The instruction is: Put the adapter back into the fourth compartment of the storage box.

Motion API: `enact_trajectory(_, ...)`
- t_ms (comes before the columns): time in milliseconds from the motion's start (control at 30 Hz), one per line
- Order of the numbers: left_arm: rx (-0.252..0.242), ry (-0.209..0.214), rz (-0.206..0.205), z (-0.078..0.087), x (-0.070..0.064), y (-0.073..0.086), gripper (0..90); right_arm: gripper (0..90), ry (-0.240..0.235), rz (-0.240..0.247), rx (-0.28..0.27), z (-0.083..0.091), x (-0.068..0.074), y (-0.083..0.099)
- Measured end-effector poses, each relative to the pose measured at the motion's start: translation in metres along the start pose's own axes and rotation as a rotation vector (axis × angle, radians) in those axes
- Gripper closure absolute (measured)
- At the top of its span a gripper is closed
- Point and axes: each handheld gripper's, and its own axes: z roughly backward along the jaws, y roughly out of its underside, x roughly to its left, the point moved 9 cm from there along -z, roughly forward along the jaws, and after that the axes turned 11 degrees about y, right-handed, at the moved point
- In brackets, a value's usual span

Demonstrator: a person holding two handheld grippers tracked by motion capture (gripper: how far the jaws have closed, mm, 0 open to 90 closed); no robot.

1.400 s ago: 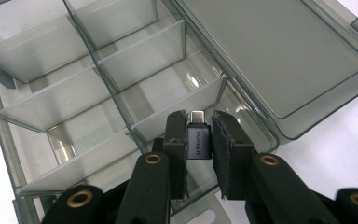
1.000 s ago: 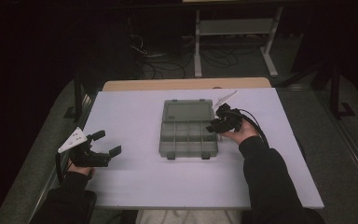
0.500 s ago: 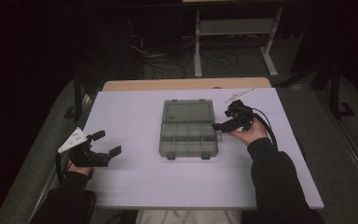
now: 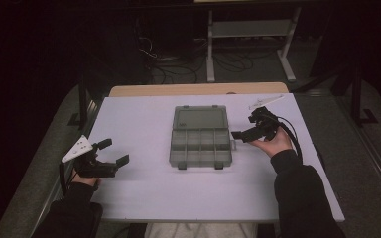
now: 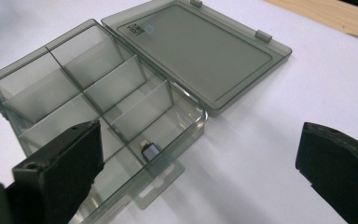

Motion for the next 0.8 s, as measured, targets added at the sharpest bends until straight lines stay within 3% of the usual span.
enact_trajectory(733, -0.001, -0.002, 0.001, 0.0, 0.0, 0.0, 0.0, 0.0, -0.009, 0.009, -0.046, 0.029, 0.007, 0.016)
enact_trajectory(800, -0.002, -0.003, 0.0, 0.0, 0.0, 0.0, 0.0, 0.0, -0.006, 0.006, -0.065, 0.039, 0.008, 0.021)
